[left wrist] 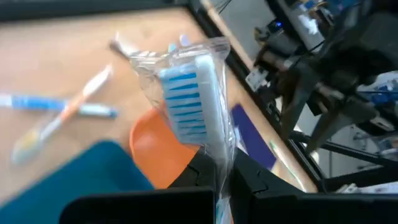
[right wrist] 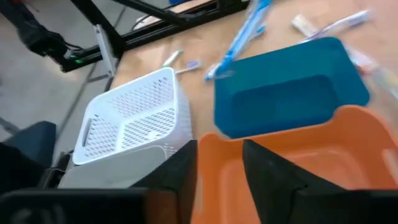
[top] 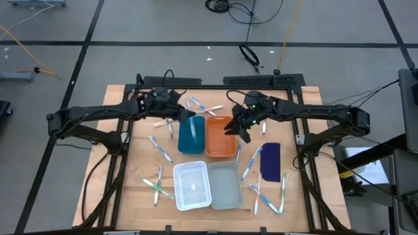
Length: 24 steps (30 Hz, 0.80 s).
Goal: Pick & Place Toothbrushes
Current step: Put the blue toothbrush into the blue bin
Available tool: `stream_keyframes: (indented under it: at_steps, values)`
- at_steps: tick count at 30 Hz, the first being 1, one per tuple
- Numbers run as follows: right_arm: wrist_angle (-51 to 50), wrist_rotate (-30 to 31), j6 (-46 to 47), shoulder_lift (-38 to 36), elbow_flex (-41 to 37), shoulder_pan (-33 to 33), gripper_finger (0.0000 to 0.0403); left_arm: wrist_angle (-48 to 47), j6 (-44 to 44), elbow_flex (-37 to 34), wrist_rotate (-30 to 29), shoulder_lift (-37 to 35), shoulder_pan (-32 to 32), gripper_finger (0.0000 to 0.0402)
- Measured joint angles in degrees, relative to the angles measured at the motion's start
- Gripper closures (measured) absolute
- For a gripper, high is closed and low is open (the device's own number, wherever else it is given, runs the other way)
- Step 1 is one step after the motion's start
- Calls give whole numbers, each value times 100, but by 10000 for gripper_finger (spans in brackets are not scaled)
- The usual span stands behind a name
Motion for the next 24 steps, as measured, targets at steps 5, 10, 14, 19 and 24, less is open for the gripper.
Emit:
stream_keyframes:
  at_steps: [5, 10, 14, 19, 24]
  values:
    - [19, 7, -143, -122, 2, -5, 362, -293, -602, -1, 138, 48, 3, 398]
    - [0, 6, -205, -122, 1, -3, 395, -728, -900, 15, 145, 77, 1, 398]
    - [2, 6, -207, -122, 0, -4, 396, -1839, -810, 310, 16, 85, -4, 398]
    - [4, 8, -313, -122, 0, -3, 400, -3097, -104, 1174, -450, 396, -41, 399]
    - [20, 359, -598, -142, 0, -25, 402, -4029, 911, 2176, -507, 1202, -44, 399]
